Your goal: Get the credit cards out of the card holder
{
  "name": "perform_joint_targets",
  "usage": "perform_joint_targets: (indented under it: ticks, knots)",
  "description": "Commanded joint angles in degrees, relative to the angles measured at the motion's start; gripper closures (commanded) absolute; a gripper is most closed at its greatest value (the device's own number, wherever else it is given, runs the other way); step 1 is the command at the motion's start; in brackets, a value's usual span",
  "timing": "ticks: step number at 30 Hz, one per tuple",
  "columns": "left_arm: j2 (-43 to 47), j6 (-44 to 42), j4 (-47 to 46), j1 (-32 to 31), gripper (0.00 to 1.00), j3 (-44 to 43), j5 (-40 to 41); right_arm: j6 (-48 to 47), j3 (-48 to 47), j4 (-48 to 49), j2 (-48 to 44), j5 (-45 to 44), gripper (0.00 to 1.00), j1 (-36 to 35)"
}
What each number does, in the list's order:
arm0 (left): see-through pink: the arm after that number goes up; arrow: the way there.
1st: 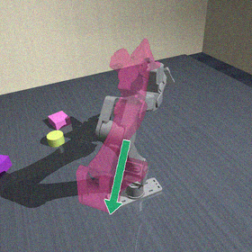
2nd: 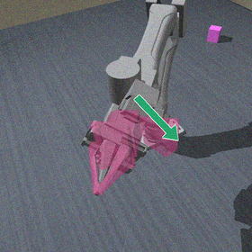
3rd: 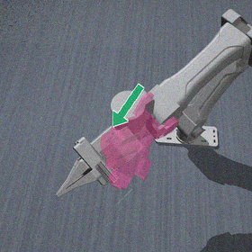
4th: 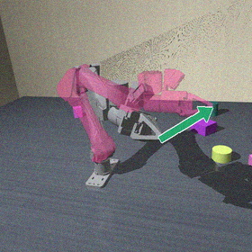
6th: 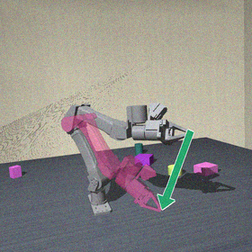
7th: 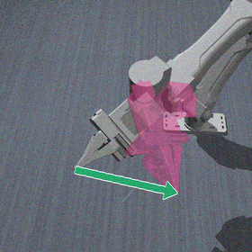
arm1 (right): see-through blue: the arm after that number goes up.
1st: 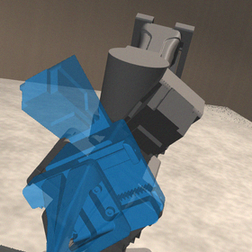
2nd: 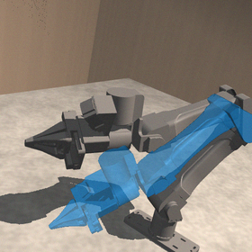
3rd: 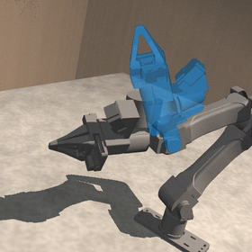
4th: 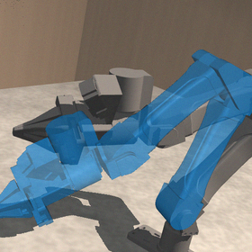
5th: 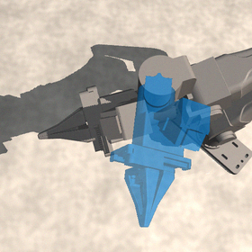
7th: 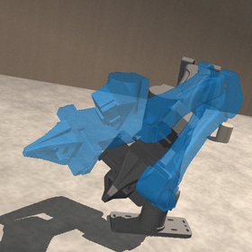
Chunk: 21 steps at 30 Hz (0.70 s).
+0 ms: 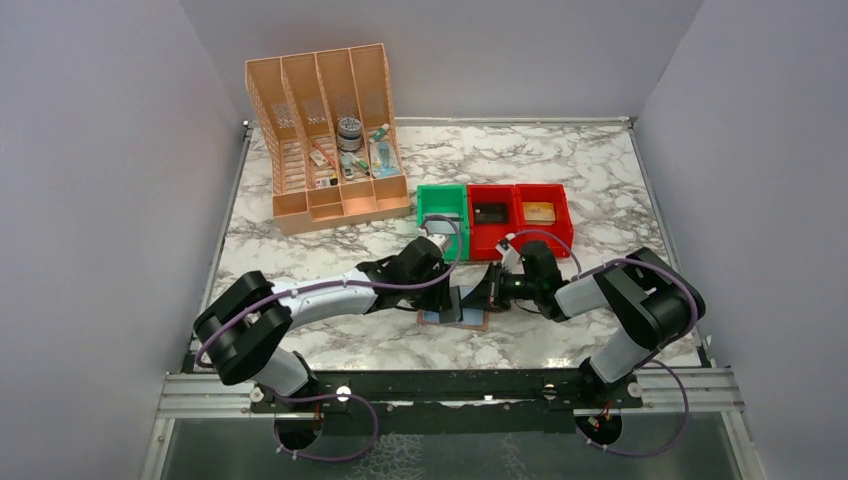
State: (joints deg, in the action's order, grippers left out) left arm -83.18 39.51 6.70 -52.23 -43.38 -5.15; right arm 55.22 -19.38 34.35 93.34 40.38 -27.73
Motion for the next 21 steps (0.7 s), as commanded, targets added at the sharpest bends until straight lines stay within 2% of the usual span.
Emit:
perform_joint_targets:
  ticks: [1, 9, 15, 21]
  knots:
    - [-4.14, -0.44, -1.42, -1.0, 0.66, -1.94, -2.74, 0.37, -1.07, 0.92, 1.9, -0.48, 0.99, 0.24]
    - [-7.1, -1.19, 3.18, -1.24, 0.78, -2.56, 1.92, 0.46, -0.34, 0.37, 1.09, -0.73, 0.99, 0.22]
    - [-7.01, -1.27, 6.27, -1.3, 0.81, -1.99, 5.77, -0.96, -0.16, -4.85, -2.14, -3.93, 0.99, 0.26]
    - [-7.02, -1.03, 6.53, -1.34, 0.82, -1.54, 6.41, -1.03, 0.47, -5.52, -3.39, -4.26, 0.99, 0.22]
